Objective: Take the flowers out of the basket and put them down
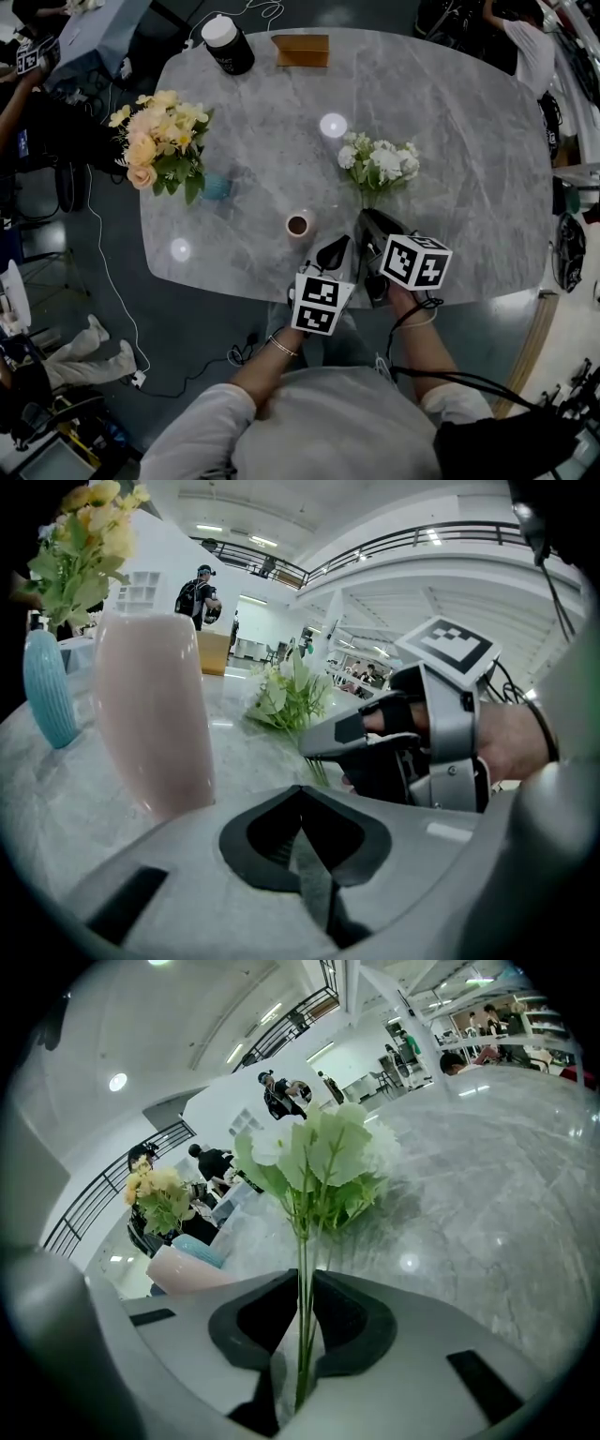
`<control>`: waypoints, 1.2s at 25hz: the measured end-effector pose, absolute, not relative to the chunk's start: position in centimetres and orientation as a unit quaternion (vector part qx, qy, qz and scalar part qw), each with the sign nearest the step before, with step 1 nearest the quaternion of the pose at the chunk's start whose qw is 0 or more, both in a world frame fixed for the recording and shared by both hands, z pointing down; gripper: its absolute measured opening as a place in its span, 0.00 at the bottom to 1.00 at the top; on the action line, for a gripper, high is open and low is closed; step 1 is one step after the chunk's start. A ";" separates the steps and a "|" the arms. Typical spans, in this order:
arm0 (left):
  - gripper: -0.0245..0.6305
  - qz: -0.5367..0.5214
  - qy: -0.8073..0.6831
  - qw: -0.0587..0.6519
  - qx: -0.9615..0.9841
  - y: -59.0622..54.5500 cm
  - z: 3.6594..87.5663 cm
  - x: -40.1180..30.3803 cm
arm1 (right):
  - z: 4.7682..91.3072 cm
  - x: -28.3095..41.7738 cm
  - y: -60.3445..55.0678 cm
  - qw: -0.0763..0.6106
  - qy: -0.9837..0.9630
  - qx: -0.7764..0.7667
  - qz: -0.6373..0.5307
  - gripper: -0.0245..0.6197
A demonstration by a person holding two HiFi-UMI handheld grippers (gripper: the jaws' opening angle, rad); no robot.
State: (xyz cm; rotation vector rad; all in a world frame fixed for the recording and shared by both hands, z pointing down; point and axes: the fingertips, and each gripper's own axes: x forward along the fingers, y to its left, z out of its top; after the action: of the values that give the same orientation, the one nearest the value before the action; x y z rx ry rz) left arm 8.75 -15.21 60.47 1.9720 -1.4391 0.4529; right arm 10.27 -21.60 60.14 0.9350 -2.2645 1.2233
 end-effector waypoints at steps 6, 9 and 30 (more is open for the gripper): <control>0.05 0.171 -0.548 0.322 0.752 -14.7 60.0 8.6 | 59.6 10.6 -21.2 0.235 -0.815 0.346 0.400 0.08; 0.05 0.168 -0.548 0.321 0.754 -14.6 59.6 8.6 | 59.4 10.6 -21.0 0.240 -0.814 0.347 0.398 0.16; 0.05 0.150 -0.547 0.309 0.763 -13.2 57.2 7.7 | 59.6 12.9 -19.6 0.306 -0.772 0.407 0.380 0.32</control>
State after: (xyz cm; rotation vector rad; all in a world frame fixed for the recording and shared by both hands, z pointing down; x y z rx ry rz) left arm 7.75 -13.24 57.24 2.0170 -1.4454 0.3961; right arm 12.93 -19.59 59.59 1.0783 -2.0448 1.0048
